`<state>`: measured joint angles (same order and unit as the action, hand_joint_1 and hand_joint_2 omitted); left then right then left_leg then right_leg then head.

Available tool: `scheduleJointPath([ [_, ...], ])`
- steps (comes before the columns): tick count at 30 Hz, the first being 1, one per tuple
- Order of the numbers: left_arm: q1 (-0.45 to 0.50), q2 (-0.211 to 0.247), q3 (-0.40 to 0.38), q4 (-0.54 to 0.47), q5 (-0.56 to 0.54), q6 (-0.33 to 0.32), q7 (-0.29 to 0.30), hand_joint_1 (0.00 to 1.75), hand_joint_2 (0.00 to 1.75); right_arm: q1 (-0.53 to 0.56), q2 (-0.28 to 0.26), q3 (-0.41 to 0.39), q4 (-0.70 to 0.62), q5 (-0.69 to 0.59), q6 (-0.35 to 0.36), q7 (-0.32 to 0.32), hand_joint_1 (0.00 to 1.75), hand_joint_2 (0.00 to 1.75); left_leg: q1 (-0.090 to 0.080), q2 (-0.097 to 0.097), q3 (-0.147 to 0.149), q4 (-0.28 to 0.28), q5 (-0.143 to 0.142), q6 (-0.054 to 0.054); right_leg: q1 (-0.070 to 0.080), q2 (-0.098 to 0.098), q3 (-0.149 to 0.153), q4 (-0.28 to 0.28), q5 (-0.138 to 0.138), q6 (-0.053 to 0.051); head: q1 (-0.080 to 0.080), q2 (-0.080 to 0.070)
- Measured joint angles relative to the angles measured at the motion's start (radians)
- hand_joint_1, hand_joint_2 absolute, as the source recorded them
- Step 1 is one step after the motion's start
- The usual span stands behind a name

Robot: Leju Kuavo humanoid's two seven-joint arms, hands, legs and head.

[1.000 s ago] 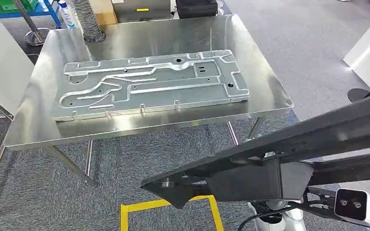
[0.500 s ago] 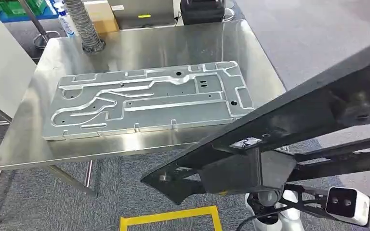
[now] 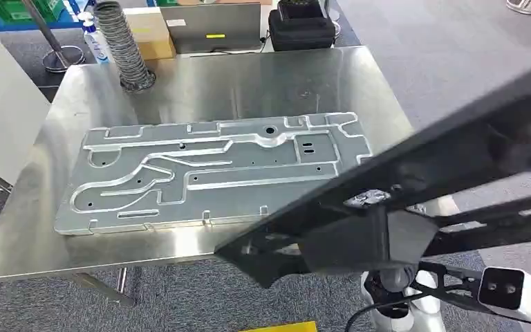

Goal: Take the parts from the cabinet and place them on the table.

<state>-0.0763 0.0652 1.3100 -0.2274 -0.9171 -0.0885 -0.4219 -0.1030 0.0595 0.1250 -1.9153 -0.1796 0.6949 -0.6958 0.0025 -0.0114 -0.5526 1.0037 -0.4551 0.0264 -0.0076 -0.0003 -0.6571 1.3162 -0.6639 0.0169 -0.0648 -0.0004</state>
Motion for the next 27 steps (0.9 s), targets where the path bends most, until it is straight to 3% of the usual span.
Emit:
scheduleJointPath([
  [1,0.001,-0.002,0.002,0.0,0.002,0.002,-0.001,0.0,1.75,-0.02,-0.013,-0.021,0.019,0.031,-0.056,0.0,1.75,1.75,0.0,-0.002,0.012,0.0,-0.011,-0.001,-0.002,0.0,-0.022,-0.01,-0.013,0.005,0.0,0.0],
  [2,0.0,-0.003,0.004,0.0,0.004,0.003,-0.003,0.0,1.75,-0.048,-0.026,-0.041,0.044,0.068,-0.121,0.0,1.75,1.75,0.001,-0.004,0.025,0.0,-0.021,-0.003,-0.005,0.0,-0.028,-0.045,-0.005,0.007,0.0,0.0],
  [3,-0.001,-0.005,0.005,0.0,0.004,0.007,-0.005,0.0,1.75,-0.078,-0.042,-0.063,0.074,0.126,-0.21,0.0,1.75,1.75,0.001,-0.006,0.041,0.0,-0.032,-0.005,-0.006,0.0,-0.022,-0.104,0.046,0.008,0.0,0.0],
  [4,-0.001,-0.007,0.005,0.0,0.005,0.008,-0.01,0.0,1.75,-0.114,-0.068,-0.086,0.109,0.219,-0.332,0.001,1.75,1.75,0.002,-0.007,0.056,0.001,-0.044,-0.009,-0.007,0.0,-0.01,-0.184,0.133,0.002,0.0,0.0],
  [5,0.001,-0.008,0.006,0.0,0.005,0.008,-0.016,0.0,1.75,-0.153,-0.097,-0.104,0.154,0.325,-0.463,0.01,1.75,1.75,0.002,-0.009,0.056,0.0,-0.054,-0.013,-0.006,0.001,-0.005,-0.26,0.244,-0.006,0.0,0.0],
  [6,-0.002,-0.01,0.008,0.0,0.005,0.008,-0.022,0.0,1.75,-0.194,-0.126,-0.114,0.208,0.434,-0.59,0.03,1.75,1.75,-0.001,-0.013,0.065,0.013,-0.062,-0.019,0.002,0.005,-0.014,-0.271,0.259,-0.01,0.0,0.0],
  [7,-0.003,-0.01,0.008,0.0,0.004,0.007,-0.028,0.0,1.75,-0.236,-0.146,-0.115,0.244,0.515,-0.67,0.059,1.75,1.75,-0.001,-0.013,0.057,0.009,-0.067,-0.026,0.002,0.005,-0.015,-0.269,0.266,-0.017,0.0,0.0],
  [10,-0.005,-0.008,0.009,0.0,-0.005,-0.001,-0.04,0.0,1.75,-0.368,-0.204,-0.105,0.344,0.771,-0.853,0.186,1.75,1.75,-0.002,-0.012,0.059,0.008,-0.07,-0.038,-0.005,0.004,-0.006,-0.285,0.269,-0.031,-0.001,0.0],
  [11,-0.009,-0.011,0.008,0.0,-0.007,-0.002,-0.043,0.0,1.75,-0.408,-0.218,-0.098,0.365,0.835,-0.882,0.218,1.75,1.75,0.0,-0.006,0.046,0.042,-0.075,-0.043,-0.006,0.003,0.003,-0.29,0.265,-0.037,0.0,0.0],
  [12,-0.012,-0.011,0.008,0.0,-0.011,-0.004,-0.046,0.0,1.75,-0.447,-0.231,-0.082,0.386,0.898,-0.904,0.244,1.75,1.75,0.001,-0.002,0.012,0.107,-0.096,-0.048,-0.006,0.001,0.008,-0.292,0.261,-0.043,0.0,0.0],
  [15,-0.015,-0.013,0.008,0.0,-0.02,-0.007,-0.052,0.0,1.75,-0.542,-0.256,-0.012,0.449,1.082,-0.905,0.31,1.75,1.75,0.005,0.001,-0.12,0.314,-0.181,-0.061,-0.003,0.001,0.019,-0.291,0.248,-0.049,0.0,0.0],
  [16,-0.015,-0.015,0.008,0.0,-0.025,-0.007,-0.053,0.0,1.75,-0.57,-0.262,0.03,0.472,1.14,-0.889,0.337,1.75,1.75,0.006,0.002,-0.141,0.324,-0.169,-0.062,-0.002,0.003,0.025,-0.291,0.243,-0.049,0.0,0.0],
  [18,-0.017,-0.016,0.005,0.0,-0.029,-0.011,-0.058,0.0,1.75,-0.616,-0.263,0.108,0.508,1.206,-0.839,0.362,1.75,1.75,0.006,0.003,-0.125,0.239,-0.092,-0.057,0.001,0.005,0.039,-0.291,0.234,-0.049,0.0,0.0],
  [19,-0.021,-0.016,0.004,0.0,-0.029,-0.012,-0.062,0.0,1.75,-0.649,-0.261,0.179,0.543,1.233,-0.814,0.378,1.75,1.75,0.005,0.004,-0.09,0.127,-0.012,-0.049,0.003,0.006,0.051,-0.291,0.228,-0.049,0.0,0.0],
  [20,-0.025,-0.016,0.004,0.0,-0.029,-0.013,-0.066,0.0,1.75,-0.674,-0.256,0.232,0.571,1.247,-0.808,0.391,1.75,1.75,0.001,0.009,-0.065,0.041,0.048,-0.039,0.004,0.006,0.056,-0.293,0.223,-0.048,0.0,0.0],
  [21,-0.031,-0.016,0.003,0.0,-0.03,-0.015,-0.067,0.0,1.75,-0.698,-0.246,0.288,0.609,1.263,-0.792,0.402,1.75,1.75,-0.003,0.013,-0.064,0.027,0.02,-0.034,0.008,0.006,0.06,-0.292,0.223,-0.045,0.0,0.0],
  [22,-0.037,-0.017,0.003,0.0,-0.031,-0.018,-0.068,0.0,1.75,-0.721,-0.235,0.332,0.642,1.276,-0.779,0.409,1.75,1.75,-0.006,0.013,-0.059,0.006,0.015,-0.031,0.008,0.006,0.053,-0.29,0.222,-0.04,0.0,0.0],
  [23,-0.039,-0.018,0.002,0.0,-0.031,-0.019,-0.067,0.0,1.75,-0.738,-0.217,0.387,0.688,1.285,-0.773,0.42,1.75,1.75,-0.006,0.013,-0.06,0.01,0.036,-0.027,0.008,0.006,0.053,-0.292,0.22,-0.034,0.0,0.0],
  [25,-0.045,-0.019,0.002,0.0,-0.025,-0.022,-0.07,0.0,1.75,-0.762,-0.178,0.479,0.772,1.276,-0.755,0.422,1.75,1.75,0.0,0.011,-0.054,-0.003,0.043,-0.016,0.012,0.005,0.057,-0.296,0.218,-0.022,0.0,0.0],
  [27,-0.053,-0.023,0.002,0.0,-0.018,-0.027,-0.078,0.0,1.75,-0.776,-0.149,0.536,0.848,1.247,-0.746,0.415,1.75,1.75,0.007,0.009,-0.047,-0.015,0.05,-0.011,0.008,0.002,0.036,-0.248,0.182,-0.014,0.0,0.0],
])
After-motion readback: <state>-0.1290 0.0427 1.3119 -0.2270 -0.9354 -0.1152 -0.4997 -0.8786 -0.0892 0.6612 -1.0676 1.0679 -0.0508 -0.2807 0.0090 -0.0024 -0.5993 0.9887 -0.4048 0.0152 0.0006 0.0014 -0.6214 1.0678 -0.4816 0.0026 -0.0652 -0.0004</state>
